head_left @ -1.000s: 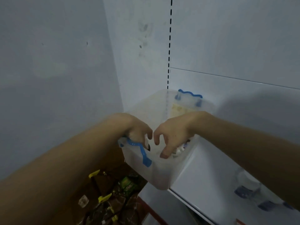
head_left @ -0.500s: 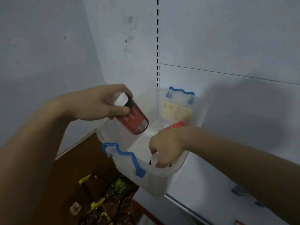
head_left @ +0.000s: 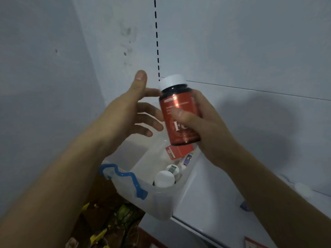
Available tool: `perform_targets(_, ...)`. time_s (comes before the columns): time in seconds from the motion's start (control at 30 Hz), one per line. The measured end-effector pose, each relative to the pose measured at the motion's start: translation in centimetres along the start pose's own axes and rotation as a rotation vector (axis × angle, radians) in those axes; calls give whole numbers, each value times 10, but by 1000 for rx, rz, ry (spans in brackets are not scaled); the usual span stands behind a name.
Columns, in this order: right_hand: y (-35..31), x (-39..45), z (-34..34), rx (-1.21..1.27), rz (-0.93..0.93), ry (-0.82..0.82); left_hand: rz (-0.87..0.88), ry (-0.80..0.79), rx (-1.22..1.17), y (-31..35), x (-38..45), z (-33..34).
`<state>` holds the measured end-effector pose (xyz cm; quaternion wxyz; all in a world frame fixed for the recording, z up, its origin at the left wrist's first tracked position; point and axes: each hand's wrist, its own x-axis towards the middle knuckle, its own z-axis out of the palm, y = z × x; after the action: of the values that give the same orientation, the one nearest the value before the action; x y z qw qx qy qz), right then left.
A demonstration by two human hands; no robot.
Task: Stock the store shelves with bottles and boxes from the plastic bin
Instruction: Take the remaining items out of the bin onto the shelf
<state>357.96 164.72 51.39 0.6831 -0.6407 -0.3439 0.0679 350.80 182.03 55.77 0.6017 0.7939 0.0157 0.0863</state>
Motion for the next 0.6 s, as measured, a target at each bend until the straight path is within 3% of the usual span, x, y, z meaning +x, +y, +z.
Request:
perform_targets(0.1, -5, -11, -21, 370, 20, 144, -1, -126, 119, -2, -13, 22)
perform_targets(0.17, -11, -20, -30, 502, 42, 148, 25, -200, 186, -2, -20, 47)
perform_targets(0.33, -20, -46, -54, 459, 51, 139, 197, -102, 179, -2, -34, 99)
perform_targets(0.4, -24, -56, -76, 254, 18, 182, 243, -92, 226, -6, -37, 113)
perform_targets(0.47, -33, -69, -108, -104, 3, 187, 260, -122, 256, -11, -40, 129)
perform_targets(0.6, -70, -101, -175, -659, 69, -120, 280, -238, 292, -28, -46, 175)
